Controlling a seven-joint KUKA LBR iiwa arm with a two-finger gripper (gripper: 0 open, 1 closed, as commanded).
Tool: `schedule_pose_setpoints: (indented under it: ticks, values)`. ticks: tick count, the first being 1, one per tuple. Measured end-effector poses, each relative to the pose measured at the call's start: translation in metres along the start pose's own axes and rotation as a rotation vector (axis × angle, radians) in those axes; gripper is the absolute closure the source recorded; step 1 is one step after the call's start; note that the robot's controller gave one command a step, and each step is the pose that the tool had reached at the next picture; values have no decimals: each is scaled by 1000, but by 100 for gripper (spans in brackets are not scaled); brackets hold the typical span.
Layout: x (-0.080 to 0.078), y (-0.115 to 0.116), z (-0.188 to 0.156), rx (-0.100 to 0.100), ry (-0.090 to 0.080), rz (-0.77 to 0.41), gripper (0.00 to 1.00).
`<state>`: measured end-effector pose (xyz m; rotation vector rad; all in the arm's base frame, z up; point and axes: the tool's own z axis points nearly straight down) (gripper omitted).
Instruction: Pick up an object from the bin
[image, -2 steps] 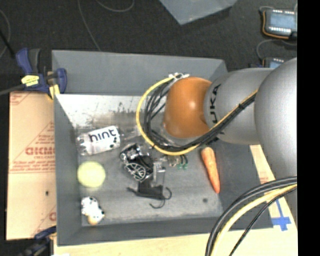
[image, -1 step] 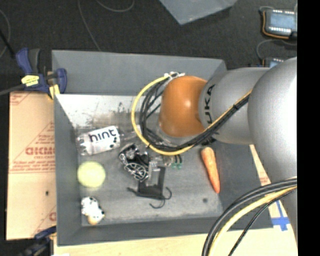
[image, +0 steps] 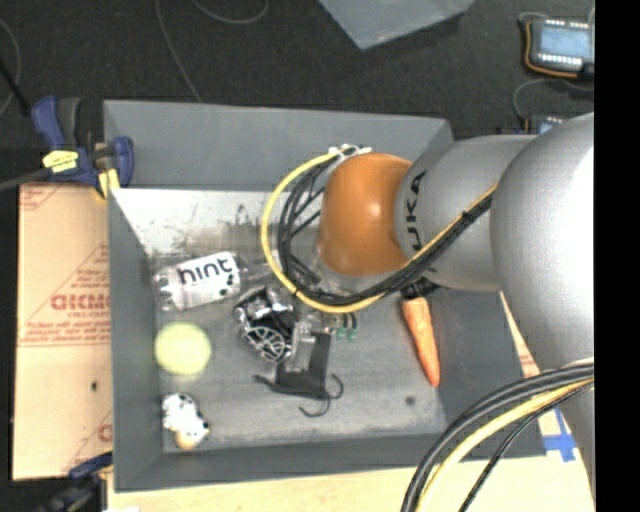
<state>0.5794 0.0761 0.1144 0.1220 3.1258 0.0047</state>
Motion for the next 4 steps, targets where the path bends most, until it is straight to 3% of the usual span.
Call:
schedule_pose_setpoints:
  ticks: [1,2,3,4]
  values:
    - [3,-1,4,2,4,-136,0]
    - [-9,-8,20,0,-2,-20,0]
    - [-14,-7,37,3,-7,40,100]
    - [-14,-7,37,3,-7,40,100]
